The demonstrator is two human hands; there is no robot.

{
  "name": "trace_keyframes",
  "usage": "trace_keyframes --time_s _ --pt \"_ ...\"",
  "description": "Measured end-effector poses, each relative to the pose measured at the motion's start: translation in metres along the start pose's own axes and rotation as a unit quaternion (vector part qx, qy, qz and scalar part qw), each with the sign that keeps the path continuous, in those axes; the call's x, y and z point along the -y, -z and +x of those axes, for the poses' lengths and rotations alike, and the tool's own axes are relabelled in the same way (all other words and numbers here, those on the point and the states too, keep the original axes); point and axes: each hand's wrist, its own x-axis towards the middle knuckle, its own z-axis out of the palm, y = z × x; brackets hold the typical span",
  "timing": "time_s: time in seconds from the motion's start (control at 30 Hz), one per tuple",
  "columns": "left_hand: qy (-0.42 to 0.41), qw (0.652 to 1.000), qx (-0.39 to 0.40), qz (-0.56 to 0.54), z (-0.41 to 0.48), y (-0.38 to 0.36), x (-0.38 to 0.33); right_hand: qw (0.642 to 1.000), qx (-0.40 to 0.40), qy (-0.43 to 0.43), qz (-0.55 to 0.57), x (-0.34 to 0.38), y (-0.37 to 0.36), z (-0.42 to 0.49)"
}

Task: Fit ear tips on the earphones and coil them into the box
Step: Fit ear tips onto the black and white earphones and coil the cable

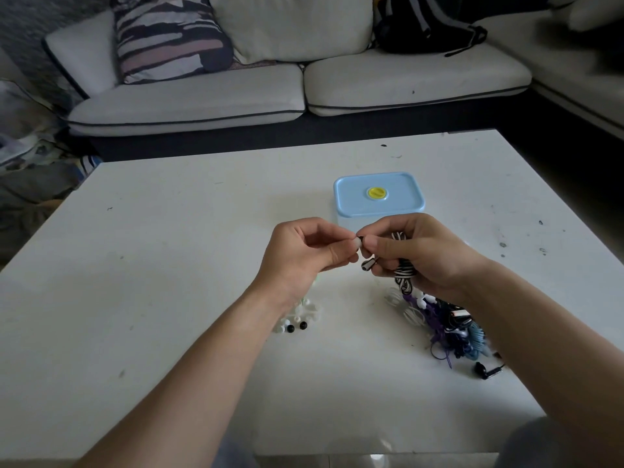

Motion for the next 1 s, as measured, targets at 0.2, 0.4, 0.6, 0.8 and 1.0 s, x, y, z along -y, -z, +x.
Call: trace_keyframes --time_s 0.2,0.4,0.6,0.8,1.0 --pt "0.032 0.996 0.033 -0.074 0.0 -0.001 0.002 1.0 0.013 0.002 0.009 0.0 0.003 -0.001" --pt "0.025 0.998 0.008 -0.05 0.0 0.001 0.004 0.999 -0.038 0.029 -0.008 -0.005 0.004 0.002" --pt "-0.02 0.999 -0.036 0.006 -0.002 -0.001 0.008 0.988 -0.12 0.075 -0.056 -0.011 -0.002 0.006" --pt "-0.045 0.997 -0.058 0.01 -0.001 -0.005 0.01 0.987 -0.121 0.082 -0.059 -0.013 -0.004 0.007" --pt "-0.048 0.998 -0.041 -0.001 0.0 -0.004 0.011 0.994 -0.084 0.062 -0.026 -0.015 -0.001 0.007"
